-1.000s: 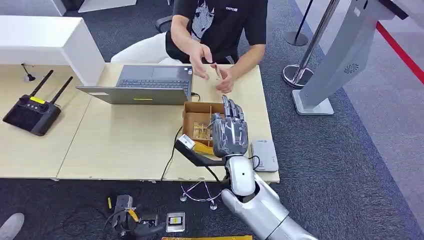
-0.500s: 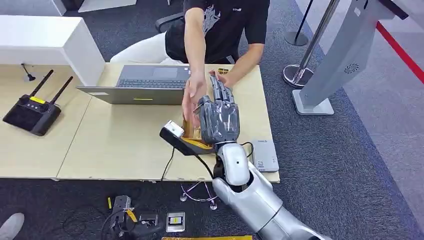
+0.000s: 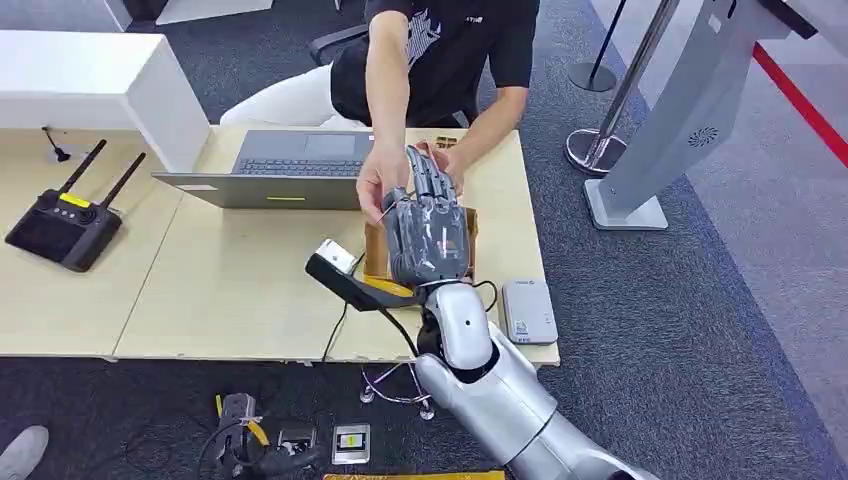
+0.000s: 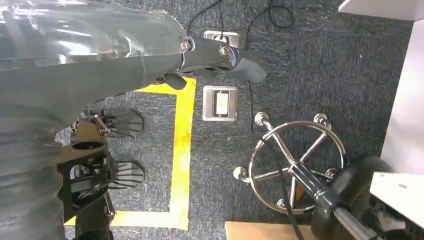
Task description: Pass the card to the sensor for recognition and then transmit it.
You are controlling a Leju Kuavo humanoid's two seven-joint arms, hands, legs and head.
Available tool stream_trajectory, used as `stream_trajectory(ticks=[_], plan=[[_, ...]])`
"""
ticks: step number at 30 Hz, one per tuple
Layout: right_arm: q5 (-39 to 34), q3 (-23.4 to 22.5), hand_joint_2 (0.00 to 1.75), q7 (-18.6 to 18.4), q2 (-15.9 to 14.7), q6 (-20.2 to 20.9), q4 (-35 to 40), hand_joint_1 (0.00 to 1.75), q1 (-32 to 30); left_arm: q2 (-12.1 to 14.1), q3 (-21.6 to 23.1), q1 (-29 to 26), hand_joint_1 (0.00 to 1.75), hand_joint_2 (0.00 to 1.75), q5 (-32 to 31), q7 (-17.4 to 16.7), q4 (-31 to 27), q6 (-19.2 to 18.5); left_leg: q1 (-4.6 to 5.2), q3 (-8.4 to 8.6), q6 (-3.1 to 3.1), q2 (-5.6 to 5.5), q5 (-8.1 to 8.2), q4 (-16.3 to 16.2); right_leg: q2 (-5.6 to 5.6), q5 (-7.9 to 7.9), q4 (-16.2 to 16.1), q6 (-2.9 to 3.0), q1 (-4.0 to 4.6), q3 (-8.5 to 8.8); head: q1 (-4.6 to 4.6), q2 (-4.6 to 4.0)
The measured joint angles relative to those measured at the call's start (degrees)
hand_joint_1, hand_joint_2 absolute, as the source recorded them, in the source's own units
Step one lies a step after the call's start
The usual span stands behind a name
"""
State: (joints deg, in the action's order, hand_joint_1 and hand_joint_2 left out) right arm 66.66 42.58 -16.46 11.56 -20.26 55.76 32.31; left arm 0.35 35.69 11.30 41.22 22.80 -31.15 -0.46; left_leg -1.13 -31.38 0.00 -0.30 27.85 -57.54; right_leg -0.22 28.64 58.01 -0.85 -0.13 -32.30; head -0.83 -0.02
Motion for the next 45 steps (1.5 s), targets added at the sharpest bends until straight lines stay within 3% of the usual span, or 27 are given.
stream_trajectory(ticks=[1,2,3,4,14,19,20,23,24,27,31,34,36,40,44,45], plan=[[-0.04,0.02,1.75,0.22,0.06,0.02,-0.11,1.41,0.02,0.0,-0.07,-0.02,0.0,1.75,0.0,0.02,0.04,0.02,0.0,0.0,0.0,0.0,0.0,0.0,-0.01,0.0,0.0,0.0,0.0,0.0,0.0,0.0],[-0.09,0.02,1.75,0.42,0.17,0.02,-0.26,0.52,0.05,0.02,-0.11,-0.06,0.0,1.75,0.02,0.02,0.11,0.09,0.0,0.0,0.0,0.0,0.0,0.0,0.0,0.0,0.0,0.0,0.0,0.0,0.0,0.0],[-0.15,0.02,1.75,0.68,0.31,0.07,-0.46,0.52,0.07,0.02,-0.2,-0.08,0.0,1.75,0.0,0.02,0.17,0.18,0.0,0.0,0.0,0.0,0.0,0.0,0.0,0.0,0.0,0.0,0.0,0.0,0.0,0.0],[-0.2,0.02,1.75,0.94,0.41,0.09,-0.61,0.0,0.07,0.02,-0.28,-0.1,0.0,1.75,0.02,0.02,0.24,0.28,0.0,0.0,0.0,0.0,0.0,0.0,0.0,0.0,0.0,0.0,0.0,0.0,0.0,0.0],[-4.07,-0.07,1.75,3.5,0.96,0.0,-1.97,0.0,0.08,0.07,-1.53,-0.83,0.0,1.75,0.02,0.04,0.35,1.31,0.0,0.01,0.0,0.0,0.0,0.0,0.0,0.0,0.0,0.0,0.0,0.0,0.0,0.0],[-8.41,-1.13,1.75,5.72,0.49,-4.04,-2.23,0.0,-0.35,0.11,-2.03,-1.74,0.0,1.75,0.35,0.28,0.35,1.84,0.0,0.01,0.0,0.0,0.0,0.0,0.02,0.0,0.0,0.0,0.0,0.0,0.0,0.0],[-9.16,-1.36,1.75,6.23,0.3,-4.66,-2.19,0.0,-0.58,0.2,-2.25,-2.6,0.0,1.75,0.63,1.16,0.37,1.35,0.0,-0.01,0.0,0.03,0.01,0.01,0.04,0.0,0.0,0.0,-0.01,0.01,0.0,0.0],[-10.65,-2.32,1.75,6.25,-0.94,-6.93,-1.4,0.0,-1.69,0.61,-2.78,-5.98,0.0,1.75,-0.29,8.31,0.55,-2.06,0.01,0.08,-0.06,0.27,0.08,-0.02,0.29,0.0,-0.03,0.0,-0.01,-0.14,0.02,0.0],[-12.58,-2.74,1.75,7.3,-1.62,-8.93,-0.65,0.0,-2.38,0.66,-2.8,-6.35,0.0,1.75,-0.06,8.37,0.72,-1.55,0.02,0.04,-0.05,0.24,0.07,-0.03,0.24,0.0,-0.04,0.0,-0.01,-0.21,0.0,0.0],[-26.8,-5.29,1.75,16.01,-4.22,-16.99,2.79,0.0,-6.68,0.59,-3.08,-5.74,0.0,1.75,1.83,4.46,0.09,2.75,0.02,0.0,0.01,0.01,0.03,-0.02,-0.06,0.01,-0.07,0.0,-0.01,-0.08,0.02,0.0],[-45.18,-13.93,1.75,28.33,-7.71,-17.46,7.56,0.0,-15.3,0.98,-3.35,-6.36,0.0,1.75,3.23,3.39,-1.51,4.41,0.04,0.07,-0.01,0.15,0.11,-0.02,0.07,0.01,-0.07,0.0,-0.04,-0.09,0.0,0.0],[-59.87,-22.62,1.75,35.03,-9.93,-17.44,8.35,0.0,-21.29,1.62,-3.35,-7.51,0.0,1.75,4.87,3.5,-2.71,4.87,0.08,0.01,0.06,0.08,0.15,-0.02,-0.03,0.03,-0.09,-0.02,-0.05,-0.04,0.0,0.0],[-65.93,-28.01,1.75,39.25,-11.43,-17.4,7.91,0.0,-24.57,2.01,-3.35,-8.22,0.0,1.75,5.59,3.63,-3.45,4.9,0.1,-0.06,0.06,0.0,0.15,-0.02,-0.08,0.03,-0.09,-0.02,-0.09,-0.1,0.0,0.0],[-74.91,-35.01,1.75,39.54,-13.46,-16.42,5.93,0.0,-28.09,2.71,-3.35,-8.59,0.0,1.75,8.06,4.09,-4.46,5.14,0.08,0.02,0.0,0.26,0.2,0.0,0.18,0.03,-0.08,-0.01,-0.08,-0.18,0.04,0.0],[-88.05,-41.03,1.75,45.47,-15.52,-8.87,-4.25,0.0,-29.9,3.76,-3.32,-9.58,0.0,1.75,13.4,5.68,-5.82,3.82,0.07,-0.07,0.01,0.18,0.21,0.01,0.08,0.06,-0.05,0.01,-0.06,-0.21,0.02,0.0],[-89.04,-42.35,1.75,44.5,-15.93,-7.9,-7.42,0.0,-29.94,4.06,-3.32,-9.82,0.0,1.75,14.81,6.44,-6.12,3.28,0.07,-0.06,0.01,0.21,0.21,0.01,0.11,0.06,-0.05,0.01,-0.06,-0.21,0.02,0.0]])
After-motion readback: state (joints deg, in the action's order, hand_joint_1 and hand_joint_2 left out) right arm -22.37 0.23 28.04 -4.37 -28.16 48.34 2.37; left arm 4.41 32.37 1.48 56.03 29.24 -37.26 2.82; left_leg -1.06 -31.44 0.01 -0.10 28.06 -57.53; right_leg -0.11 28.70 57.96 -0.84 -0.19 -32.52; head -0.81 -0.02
